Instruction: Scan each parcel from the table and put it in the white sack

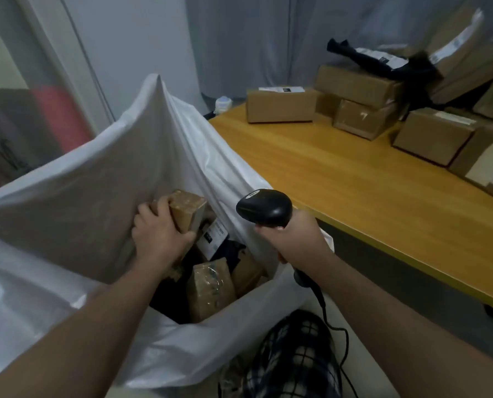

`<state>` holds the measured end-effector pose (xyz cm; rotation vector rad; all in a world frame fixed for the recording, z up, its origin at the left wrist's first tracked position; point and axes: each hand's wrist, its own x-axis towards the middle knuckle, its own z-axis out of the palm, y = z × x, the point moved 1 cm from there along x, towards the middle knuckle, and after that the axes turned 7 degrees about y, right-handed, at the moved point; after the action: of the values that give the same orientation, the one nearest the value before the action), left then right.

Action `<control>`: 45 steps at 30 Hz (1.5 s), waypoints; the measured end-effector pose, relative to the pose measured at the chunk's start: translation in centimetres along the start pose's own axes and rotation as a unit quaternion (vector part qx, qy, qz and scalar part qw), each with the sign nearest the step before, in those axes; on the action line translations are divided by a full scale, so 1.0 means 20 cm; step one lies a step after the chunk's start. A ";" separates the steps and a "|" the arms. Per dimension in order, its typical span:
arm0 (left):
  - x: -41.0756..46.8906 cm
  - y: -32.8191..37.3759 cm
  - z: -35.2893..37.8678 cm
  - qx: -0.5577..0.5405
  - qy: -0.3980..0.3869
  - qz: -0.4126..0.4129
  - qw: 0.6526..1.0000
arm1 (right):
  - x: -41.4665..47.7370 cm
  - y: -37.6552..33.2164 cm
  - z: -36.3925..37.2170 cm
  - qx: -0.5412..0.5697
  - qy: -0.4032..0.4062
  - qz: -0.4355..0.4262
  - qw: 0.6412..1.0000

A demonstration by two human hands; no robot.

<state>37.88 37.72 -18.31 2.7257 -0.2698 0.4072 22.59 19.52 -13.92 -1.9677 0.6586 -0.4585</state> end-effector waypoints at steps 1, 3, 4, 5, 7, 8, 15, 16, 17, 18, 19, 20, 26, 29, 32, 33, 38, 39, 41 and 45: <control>-0.01 -0.02 0.03 0.031 -0.017 0.015 0.999 | 0.00 0.01 0.02 -0.005 0.001 -0.002 1.000; -0.03 -0.02 0.09 0.056 -0.035 0.047 0.997 | 0.00 0.03 0.06 -0.018 0.002 -0.005 1.000; -0.03 -0.01 0.11 0.065 -0.038 0.067 0.995 | -0.01 0.03 0.07 -0.025 0.004 -0.006 1.000; -0.03 0.00 0.13 0.078 -0.042 0.088 0.992 | -0.01 0.03 0.07 -0.030 0.006 -0.004 1.000; -0.02 0.02 0.17 0.116 -0.089 0.101 0.984 | -0.02 0.05 0.05 -0.048 0.016 0.000 0.999; -0.01 0.04 0.17 0.136 -0.125 0.095 0.978 | -0.02 0.06 0.03 -0.057 0.027 -0.001 0.998; -0.31 0.34 -0.04 0.005 -0.361 0.287 0.887 | -0.08 0.31 -0.21 -0.157 0.169 -0.030 0.973; -0.42 0.38 -0.07 -0.015 -0.421 0.292 0.859 | -0.09 0.34 -0.22 -0.178 0.166 -0.039 0.969; -0.52 0.42 -0.08 -0.008 -0.466 0.295 0.834 | -0.10 0.36 -0.21 -0.193 0.147 -0.035 0.969; -0.61 0.44 -0.07 0.020 -0.491 0.300 0.818 | -0.11 0.37 -0.19 -0.195 0.121 -0.016 0.973; -0.67 0.46 -0.05 0.047 -0.488 0.312 0.814 | -0.12 0.37 -0.16 -0.192 0.096 0.012 0.977; -0.69 0.47 -0.02 0.052 -0.469 0.313 0.824 | -0.13 0.39 -0.14 -0.194 0.081 0.038 0.977; -0.42 0.61 -0.44 -0.366 -0.297 0.107 0.875 | -0.03 0.22 -0.23 -0.077 0.065 0.038 0.994; -0.44 0.72 -0.68 -0.481 -0.293 0.160 0.810 | -0.02 -0.04 -0.36 0.045 0.120 -0.057 0.990; -0.46 0.79 -0.67 -0.366 -0.343 0.259 0.825 | -0.02 -0.09 -0.48 0.045 0.154 -0.075 0.984; -0.46 0.80 -0.63 -0.285 -0.362 0.308 0.833 | -0.02 -0.07 -0.50 0.020 0.154 -0.065 0.986; -0.47 0.86 -0.52 -0.224 -0.354 0.333 0.845 | -0.04 -0.03 -0.63 0.045 0.219 -0.081 0.971; -0.45 0.88 -0.51 -0.234 -0.315 0.323 0.861 | -0.05 -0.01 -0.63 0.034 0.202 -0.080 0.976; -0.40 0.92 -0.46 -0.227 -0.238 0.313 0.891 | -0.07 0.06 -0.62 -0.030 0.127 -0.049 0.990; -0.33 1.07 -0.40 -0.248 -0.169 0.328 0.896 | -0.08 0.17 -0.78 -0.017 0.156 0.016 0.987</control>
<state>24.63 22.03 -6.26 2.1145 -1.2235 0.0089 11.63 8.62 -9.87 -1.9322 0.8986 -0.7487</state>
